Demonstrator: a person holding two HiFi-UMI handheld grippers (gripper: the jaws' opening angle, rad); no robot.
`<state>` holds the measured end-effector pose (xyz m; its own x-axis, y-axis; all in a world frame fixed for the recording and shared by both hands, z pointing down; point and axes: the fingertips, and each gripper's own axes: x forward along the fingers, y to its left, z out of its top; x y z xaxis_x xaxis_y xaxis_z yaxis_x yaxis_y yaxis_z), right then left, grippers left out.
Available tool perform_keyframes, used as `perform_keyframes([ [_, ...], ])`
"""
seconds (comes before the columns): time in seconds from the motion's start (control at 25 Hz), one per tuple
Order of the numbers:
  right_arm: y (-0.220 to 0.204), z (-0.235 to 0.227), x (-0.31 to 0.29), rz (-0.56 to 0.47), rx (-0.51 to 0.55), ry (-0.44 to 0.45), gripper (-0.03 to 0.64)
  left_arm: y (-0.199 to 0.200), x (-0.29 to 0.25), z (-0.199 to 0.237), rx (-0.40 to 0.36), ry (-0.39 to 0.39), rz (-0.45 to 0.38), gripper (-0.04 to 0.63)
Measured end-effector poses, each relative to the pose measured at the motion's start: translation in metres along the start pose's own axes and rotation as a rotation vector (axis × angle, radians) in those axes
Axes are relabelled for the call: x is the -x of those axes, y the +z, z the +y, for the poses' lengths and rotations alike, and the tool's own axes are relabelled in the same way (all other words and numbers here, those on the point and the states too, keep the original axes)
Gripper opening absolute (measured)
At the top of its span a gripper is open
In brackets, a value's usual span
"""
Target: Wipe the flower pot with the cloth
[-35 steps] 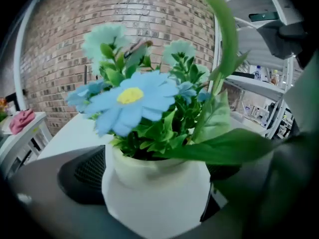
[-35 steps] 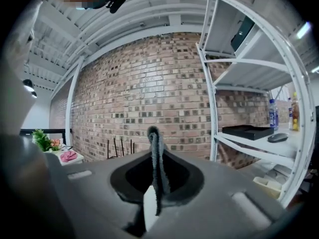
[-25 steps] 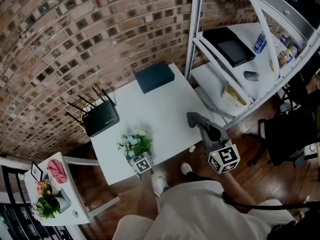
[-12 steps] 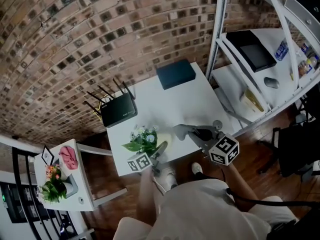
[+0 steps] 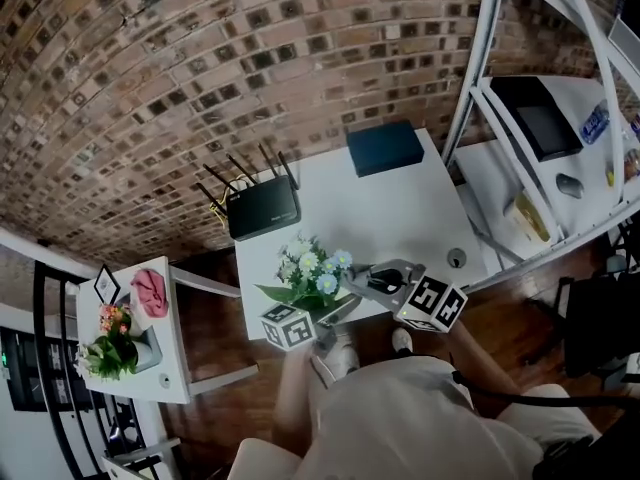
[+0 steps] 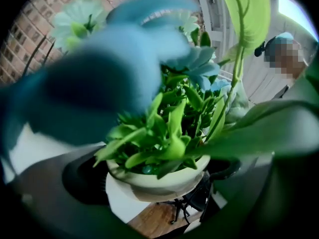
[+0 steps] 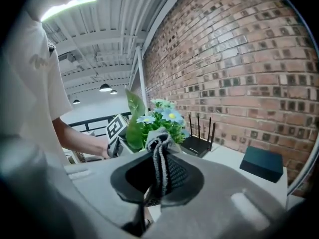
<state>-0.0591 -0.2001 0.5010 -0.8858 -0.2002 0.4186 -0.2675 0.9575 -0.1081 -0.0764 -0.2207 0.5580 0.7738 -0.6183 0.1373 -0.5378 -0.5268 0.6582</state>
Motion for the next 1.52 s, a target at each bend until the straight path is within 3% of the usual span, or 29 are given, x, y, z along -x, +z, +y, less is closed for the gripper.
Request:
perform_keyframes([
  [0.2,0.018,-0.009,0.004,-0.054,-0.018,0.021,0.003,-0.003,0.011,-0.016,-0.016,-0.111,0.017,0.627],
  [0.36,0.025,-0.01,0.005,-0.097,-0.088,0.113,0.003,-0.007,0.023,-0.044,-0.144,-0.266,0.022,0.627],
  [0.44,0.031,-0.007,0.003,-0.126,-0.132,0.161,0.003,-0.002,0.028,-0.063,-0.167,-0.35,0.014,0.627],
  [0.8,0.025,-0.024,-0.009,-0.104,-0.222,0.13,0.003,0.008,0.054,-0.109,-0.091,-0.656,-0.039,0.627],
  [1.08,0.008,-0.021,-0.018,-0.094,-0.294,0.194,0.003,0.016,0.064,-0.127,-0.046,-0.798,-0.082,0.626],
  [1.28,0.007,-0.009,-0.025,-0.14,-0.353,0.26,0.003,0.035,0.07,-0.134,-0.005,-0.864,-0.196,0.626],
  [1.52,0.008,-0.002,-0.027,-0.214,-0.387,0.299,0.003,0.062,0.074,-0.129,0.087,-0.867,-0.373,0.626],
])
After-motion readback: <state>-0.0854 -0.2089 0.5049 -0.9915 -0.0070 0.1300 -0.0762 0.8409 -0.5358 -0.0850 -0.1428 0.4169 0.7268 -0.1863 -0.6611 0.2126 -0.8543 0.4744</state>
